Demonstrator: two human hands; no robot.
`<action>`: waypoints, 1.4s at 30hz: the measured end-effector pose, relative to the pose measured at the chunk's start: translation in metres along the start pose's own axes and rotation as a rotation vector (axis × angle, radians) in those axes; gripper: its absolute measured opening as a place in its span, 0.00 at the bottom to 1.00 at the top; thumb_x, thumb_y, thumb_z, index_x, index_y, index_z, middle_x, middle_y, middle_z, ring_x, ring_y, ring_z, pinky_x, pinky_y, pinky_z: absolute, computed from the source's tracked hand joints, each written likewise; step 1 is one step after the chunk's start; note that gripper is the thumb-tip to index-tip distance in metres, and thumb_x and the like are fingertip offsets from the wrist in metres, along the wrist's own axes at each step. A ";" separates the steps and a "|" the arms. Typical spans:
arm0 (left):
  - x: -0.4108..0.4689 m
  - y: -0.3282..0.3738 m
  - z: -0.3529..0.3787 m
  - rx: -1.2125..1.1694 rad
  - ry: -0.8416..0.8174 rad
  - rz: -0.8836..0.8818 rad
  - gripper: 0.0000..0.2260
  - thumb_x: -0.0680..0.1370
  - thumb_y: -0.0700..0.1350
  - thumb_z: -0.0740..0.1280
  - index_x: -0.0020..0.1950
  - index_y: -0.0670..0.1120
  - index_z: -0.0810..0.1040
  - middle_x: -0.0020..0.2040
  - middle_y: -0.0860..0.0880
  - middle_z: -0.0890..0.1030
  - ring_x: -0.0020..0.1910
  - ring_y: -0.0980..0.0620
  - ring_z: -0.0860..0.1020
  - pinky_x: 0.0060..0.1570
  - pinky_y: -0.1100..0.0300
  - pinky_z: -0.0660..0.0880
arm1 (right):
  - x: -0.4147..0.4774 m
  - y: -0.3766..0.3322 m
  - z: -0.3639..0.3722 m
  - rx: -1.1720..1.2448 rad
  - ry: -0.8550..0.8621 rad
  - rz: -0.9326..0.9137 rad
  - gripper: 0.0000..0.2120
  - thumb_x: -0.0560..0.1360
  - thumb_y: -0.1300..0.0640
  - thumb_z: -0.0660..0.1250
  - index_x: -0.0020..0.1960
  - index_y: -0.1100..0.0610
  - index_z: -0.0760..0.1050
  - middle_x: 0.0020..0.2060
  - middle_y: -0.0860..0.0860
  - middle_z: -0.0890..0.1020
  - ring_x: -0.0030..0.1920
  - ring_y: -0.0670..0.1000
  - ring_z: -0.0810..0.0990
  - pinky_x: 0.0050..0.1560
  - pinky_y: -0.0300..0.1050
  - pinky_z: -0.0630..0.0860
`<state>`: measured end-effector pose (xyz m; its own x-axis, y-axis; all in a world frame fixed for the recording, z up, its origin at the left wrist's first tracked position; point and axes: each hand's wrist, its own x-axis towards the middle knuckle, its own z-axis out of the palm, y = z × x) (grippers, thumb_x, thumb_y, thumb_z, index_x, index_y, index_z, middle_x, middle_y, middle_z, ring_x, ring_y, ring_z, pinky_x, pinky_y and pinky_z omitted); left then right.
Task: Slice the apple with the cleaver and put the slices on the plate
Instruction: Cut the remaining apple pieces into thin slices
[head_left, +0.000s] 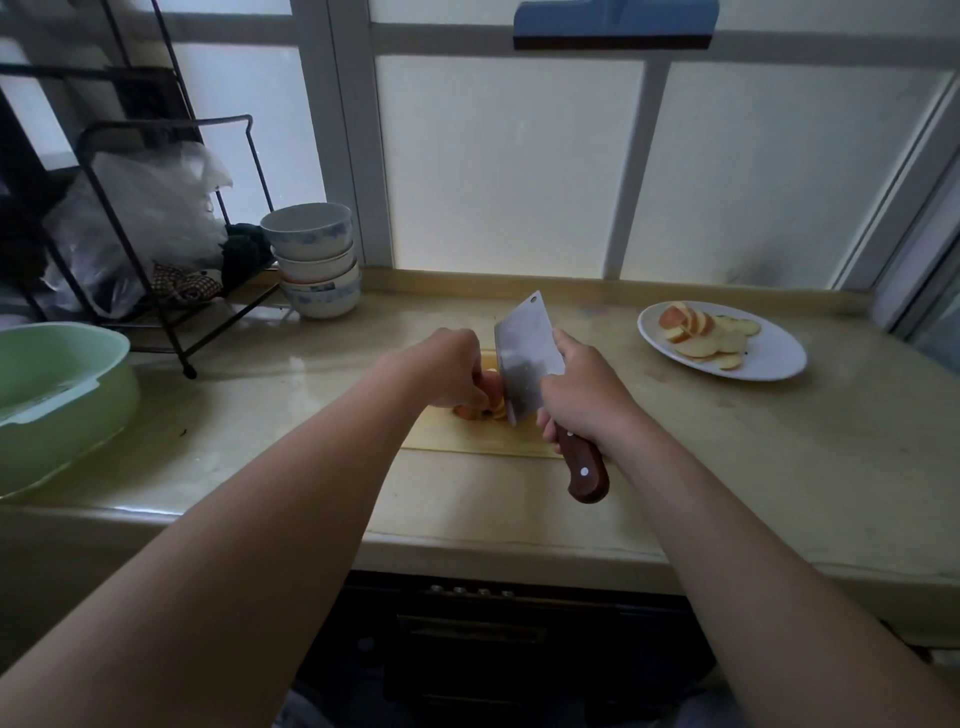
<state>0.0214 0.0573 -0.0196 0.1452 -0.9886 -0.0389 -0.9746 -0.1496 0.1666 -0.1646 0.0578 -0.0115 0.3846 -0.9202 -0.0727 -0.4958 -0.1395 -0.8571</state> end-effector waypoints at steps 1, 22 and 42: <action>0.000 0.000 0.000 0.001 0.000 0.005 0.17 0.73 0.54 0.75 0.57 0.46 0.84 0.41 0.49 0.81 0.39 0.51 0.78 0.46 0.52 0.81 | 0.000 0.001 0.001 0.003 -0.001 -0.001 0.43 0.75 0.69 0.54 0.85 0.42 0.50 0.35 0.57 0.83 0.25 0.49 0.79 0.26 0.41 0.76; -0.001 -0.002 0.003 -0.003 0.005 0.012 0.16 0.74 0.53 0.75 0.56 0.45 0.84 0.44 0.47 0.82 0.41 0.48 0.80 0.42 0.56 0.79 | -0.001 -0.001 0.001 0.023 0.023 -0.004 0.43 0.76 0.69 0.54 0.85 0.42 0.48 0.35 0.58 0.83 0.27 0.51 0.79 0.26 0.42 0.76; -0.005 -0.003 0.005 -0.061 0.018 0.008 0.15 0.74 0.52 0.74 0.54 0.43 0.85 0.42 0.46 0.83 0.43 0.46 0.81 0.42 0.53 0.79 | -0.017 0.001 -0.006 -0.084 -0.049 -0.029 0.42 0.78 0.69 0.55 0.85 0.43 0.48 0.34 0.58 0.82 0.24 0.49 0.78 0.25 0.41 0.75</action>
<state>0.0225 0.0629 -0.0246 0.1414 -0.9898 -0.0198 -0.9636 -0.1422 0.2264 -0.1767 0.0711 -0.0080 0.4365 -0.8966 -0.0748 -0.5462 -0.1981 -0.8139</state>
